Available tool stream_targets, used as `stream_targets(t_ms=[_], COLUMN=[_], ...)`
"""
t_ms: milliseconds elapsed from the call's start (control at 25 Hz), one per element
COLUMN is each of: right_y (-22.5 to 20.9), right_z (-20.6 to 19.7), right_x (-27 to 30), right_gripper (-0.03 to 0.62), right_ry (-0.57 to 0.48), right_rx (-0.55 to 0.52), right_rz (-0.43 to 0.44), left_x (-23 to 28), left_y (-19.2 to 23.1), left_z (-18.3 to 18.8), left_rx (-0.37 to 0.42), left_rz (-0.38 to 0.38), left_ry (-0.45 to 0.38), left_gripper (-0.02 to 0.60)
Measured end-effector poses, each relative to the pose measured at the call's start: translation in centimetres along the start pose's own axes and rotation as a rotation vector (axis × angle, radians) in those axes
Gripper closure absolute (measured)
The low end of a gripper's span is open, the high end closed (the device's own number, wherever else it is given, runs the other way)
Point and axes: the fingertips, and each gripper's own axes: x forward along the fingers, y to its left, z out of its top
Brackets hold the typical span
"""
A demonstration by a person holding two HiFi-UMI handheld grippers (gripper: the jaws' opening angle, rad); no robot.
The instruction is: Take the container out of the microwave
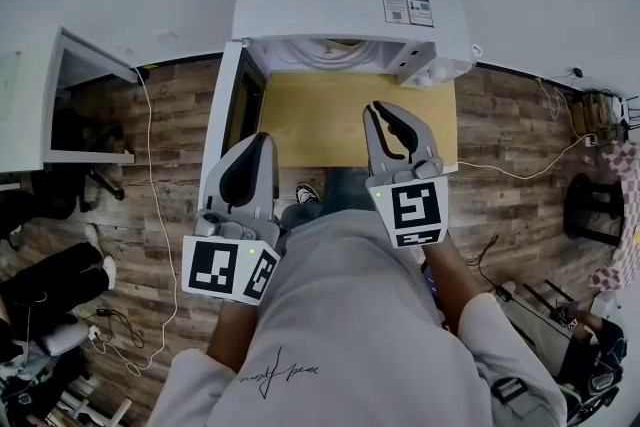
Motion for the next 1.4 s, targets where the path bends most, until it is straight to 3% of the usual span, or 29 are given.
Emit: stream_targets(t_ms=[280, 480, 760, 1400], right_y=[-0.1, -0.6, -1.0, -2.0], right_z=[-1.4, -2.4, -4.4, -9.2], right_x=[3.7, 6.7, 10.6, 19.0], right_gripper=[0.526, 0.520, 0.510, 0.480], right_ry=[0.046, 0.088, 0.146, 0.273], right_rx=[-0.096, -0.238, -0.358, -0.545], right_rz=[0.022, 0.026, 0.046, 0.025], left_x=[1.1, 1.9, 3.1, 4.3], left_y=[-0.7, -0.8, -0.3, 1.2], left_z=[-0.3, -0.2, 0.3, -0.3], left_rx=[-0.025, -0.027, -0.040, -0.064], left_rz=[-0.029, -0.016, 0.006, 0.060], left_ry=[0.019, 0.014, 0.008, 0.041], left_gripper=[0.588, 0.588, 0.588, 0.588])
